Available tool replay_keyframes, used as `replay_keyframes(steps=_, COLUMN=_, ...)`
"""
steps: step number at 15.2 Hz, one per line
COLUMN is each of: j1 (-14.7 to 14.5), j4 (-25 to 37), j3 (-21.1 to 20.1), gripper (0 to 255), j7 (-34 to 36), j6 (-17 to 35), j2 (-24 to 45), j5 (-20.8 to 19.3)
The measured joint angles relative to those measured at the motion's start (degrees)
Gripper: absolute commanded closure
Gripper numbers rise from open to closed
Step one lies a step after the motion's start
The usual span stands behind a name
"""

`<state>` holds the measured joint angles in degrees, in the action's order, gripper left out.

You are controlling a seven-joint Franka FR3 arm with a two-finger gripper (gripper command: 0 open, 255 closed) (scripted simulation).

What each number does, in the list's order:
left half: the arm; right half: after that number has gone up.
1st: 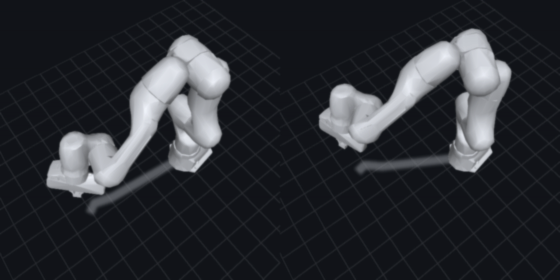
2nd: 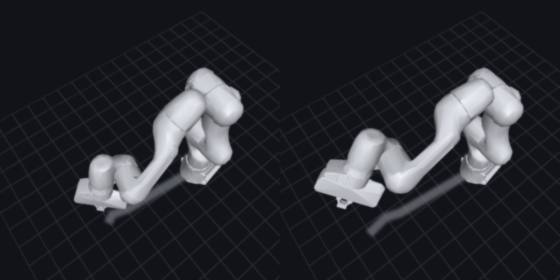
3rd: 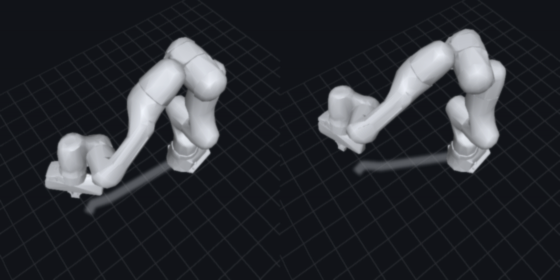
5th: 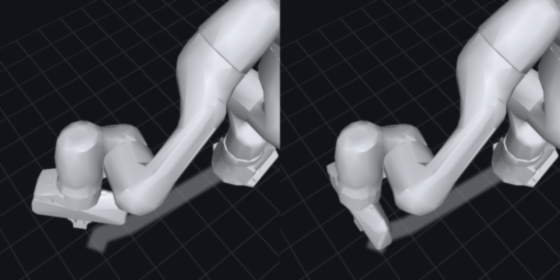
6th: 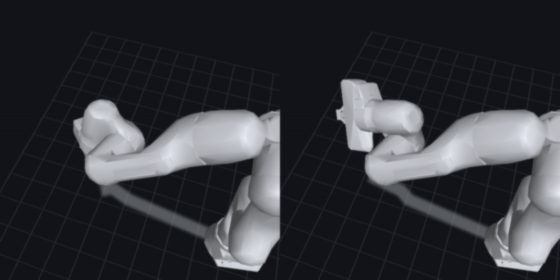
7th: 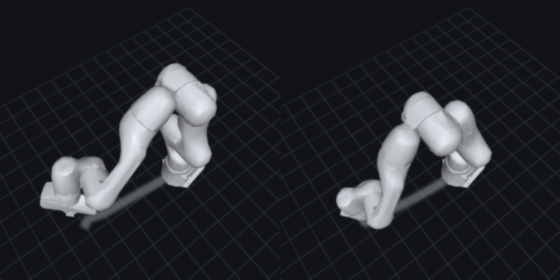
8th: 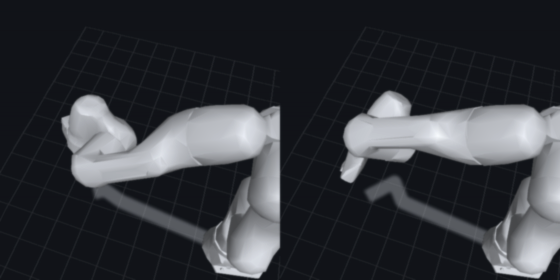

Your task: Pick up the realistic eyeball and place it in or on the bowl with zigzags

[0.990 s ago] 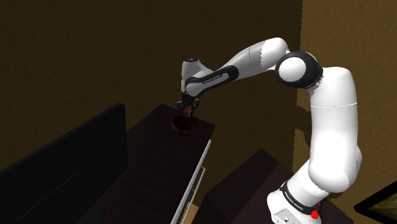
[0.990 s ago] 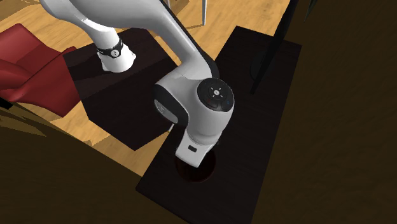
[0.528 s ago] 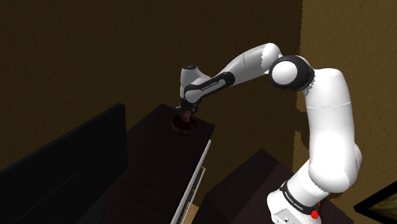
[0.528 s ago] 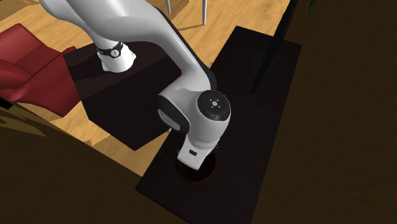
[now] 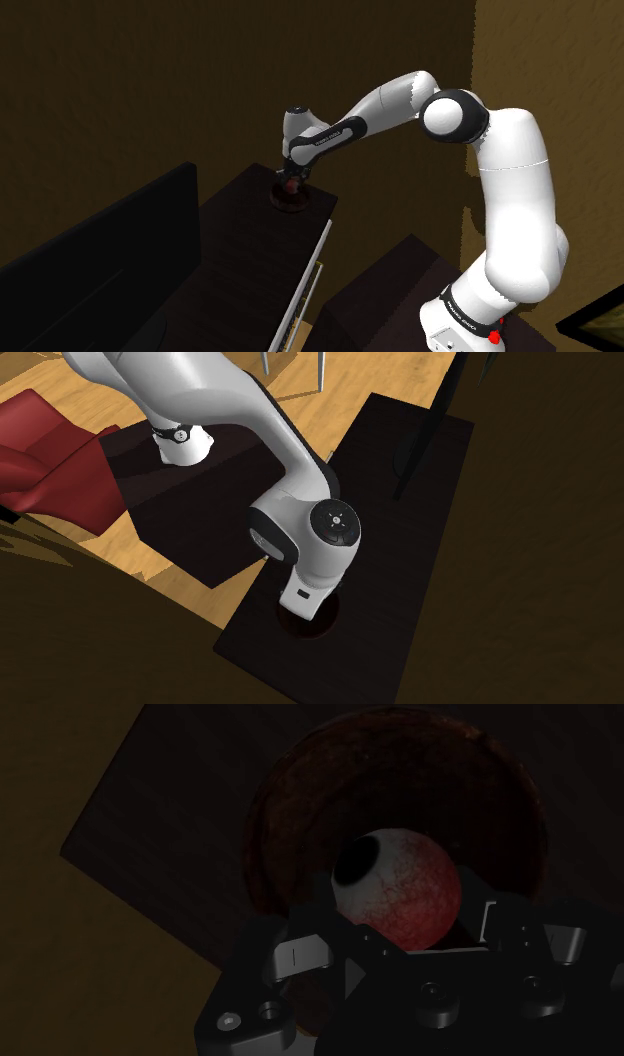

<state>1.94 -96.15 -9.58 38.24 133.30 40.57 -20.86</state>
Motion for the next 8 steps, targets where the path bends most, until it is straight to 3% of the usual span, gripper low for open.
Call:
replay_keyframes(steps=1, j1=0.0, j4=0.0, j3=0.0, gripper=0, j7=0.0, j6=0.0, j2=0.0, j5=0.0)
replay_keyframes(steps=8, j1=0.0, j4=0.1, j3=-0.2, gripper=0, j7=-0.1, j6=-0.7, j2=-0.5, j5=0.2)
